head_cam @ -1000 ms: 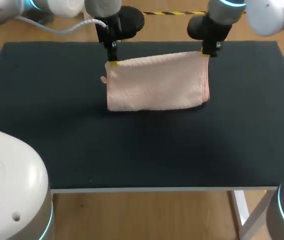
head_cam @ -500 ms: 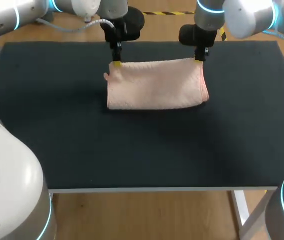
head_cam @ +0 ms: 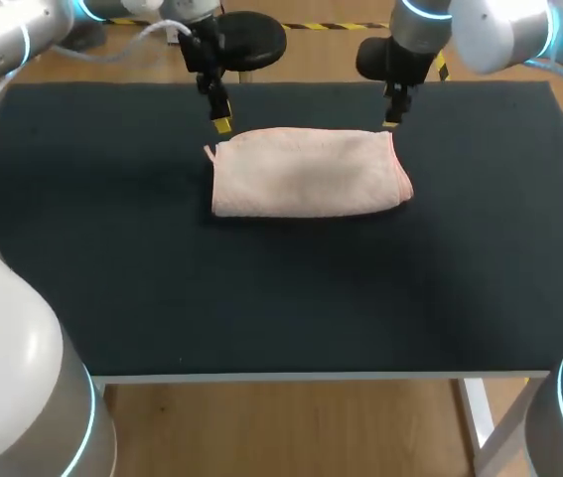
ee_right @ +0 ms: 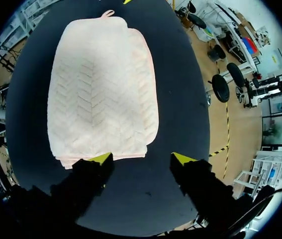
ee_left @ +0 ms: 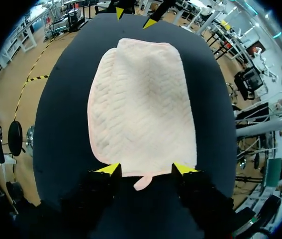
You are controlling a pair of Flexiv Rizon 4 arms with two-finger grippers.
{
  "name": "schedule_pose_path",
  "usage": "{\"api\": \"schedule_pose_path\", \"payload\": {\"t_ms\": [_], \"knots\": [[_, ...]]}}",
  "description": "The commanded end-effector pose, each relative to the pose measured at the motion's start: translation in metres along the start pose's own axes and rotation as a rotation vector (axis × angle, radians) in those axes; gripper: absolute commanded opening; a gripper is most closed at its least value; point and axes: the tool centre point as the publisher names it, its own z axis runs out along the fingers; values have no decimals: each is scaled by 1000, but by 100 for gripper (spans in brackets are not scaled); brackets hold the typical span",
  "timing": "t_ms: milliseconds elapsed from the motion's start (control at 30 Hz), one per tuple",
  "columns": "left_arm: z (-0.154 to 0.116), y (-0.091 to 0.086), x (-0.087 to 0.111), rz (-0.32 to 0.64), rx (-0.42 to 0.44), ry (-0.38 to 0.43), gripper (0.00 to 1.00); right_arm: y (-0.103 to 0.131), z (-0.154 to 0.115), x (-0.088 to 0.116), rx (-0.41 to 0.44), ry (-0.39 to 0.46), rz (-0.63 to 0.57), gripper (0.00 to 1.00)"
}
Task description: Fold the towel
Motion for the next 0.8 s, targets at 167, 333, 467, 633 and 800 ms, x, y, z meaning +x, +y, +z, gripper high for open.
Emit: {"api": "schedule_pose_path", "payload": {"t_ms": [167,333,467,633,800], "knots": [[-4,28,47,134,441,-112,100,-3,-21,24,-15,-16,-53,100],[-1,34,61,169,556,-126,100,1,-22,33,-18,5,-73,100],[3,40,66,166,600,-144,100,1,-24,36,-22,17,-80,100],[1,45,72,163,602,-216,100,0,-27,39,-10,39,-101,100],[0,47,72,138,564,-216,100,-1,-36,46,45,75,-230,100]]}}
